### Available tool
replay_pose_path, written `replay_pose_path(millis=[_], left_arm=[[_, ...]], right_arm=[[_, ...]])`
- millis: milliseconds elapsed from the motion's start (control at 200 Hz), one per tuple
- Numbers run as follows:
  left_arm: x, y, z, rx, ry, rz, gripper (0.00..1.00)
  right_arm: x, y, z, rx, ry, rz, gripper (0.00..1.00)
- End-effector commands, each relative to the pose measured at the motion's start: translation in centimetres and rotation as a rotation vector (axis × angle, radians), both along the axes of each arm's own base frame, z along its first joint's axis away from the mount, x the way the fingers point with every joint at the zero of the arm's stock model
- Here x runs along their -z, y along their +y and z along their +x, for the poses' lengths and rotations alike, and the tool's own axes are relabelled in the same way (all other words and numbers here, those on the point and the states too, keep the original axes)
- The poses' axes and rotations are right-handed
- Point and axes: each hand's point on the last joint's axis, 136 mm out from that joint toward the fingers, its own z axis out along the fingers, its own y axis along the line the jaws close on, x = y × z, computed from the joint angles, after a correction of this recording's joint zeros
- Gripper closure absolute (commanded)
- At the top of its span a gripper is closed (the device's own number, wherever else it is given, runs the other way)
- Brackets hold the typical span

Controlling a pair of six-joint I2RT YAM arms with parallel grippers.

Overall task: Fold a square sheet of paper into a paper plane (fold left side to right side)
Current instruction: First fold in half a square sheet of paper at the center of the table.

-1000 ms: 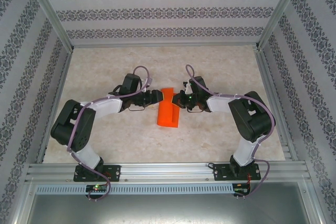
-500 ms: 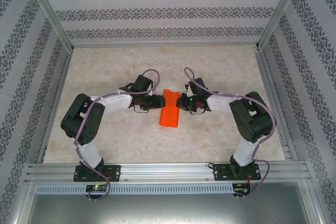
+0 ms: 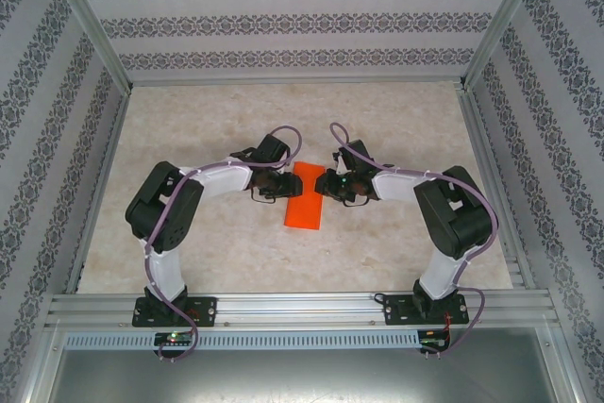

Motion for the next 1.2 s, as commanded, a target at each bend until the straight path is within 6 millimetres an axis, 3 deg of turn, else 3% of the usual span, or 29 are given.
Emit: replay_pose_path(millis=[0,85,205,390,1194], left_arm=[[1.1,0.1,-0.8,0.021,0.040,0.050,0.50],[1.1,-0.2,-0.8,0.028,0.038,0.050,0.49],[1.3,-0.4,-0.8,0.032,0.045,0.058,0.48],[1.6,-0.9,-1.0,0.051,0.054,0.071,0.47],[2.6,-1.5,-1.3,0.109,0.073,0.150,0.45]], right_arm=[[-2.1,-0.9,0.6,-0.001,-0.079,-0.072,0.64],[-2.1,-2.7,0.3,0.020,-0.096,-0.152,0.57],[-2.2,-4.9,-0.1,0.052,-0.110,-0.222,0.56],[-2.6,-6.4,-0.7,0.082,-0.121,-0.230,0.56],[-3.6,-6.8,-1.2,0.078,-0.140,-0.221,0.55]])
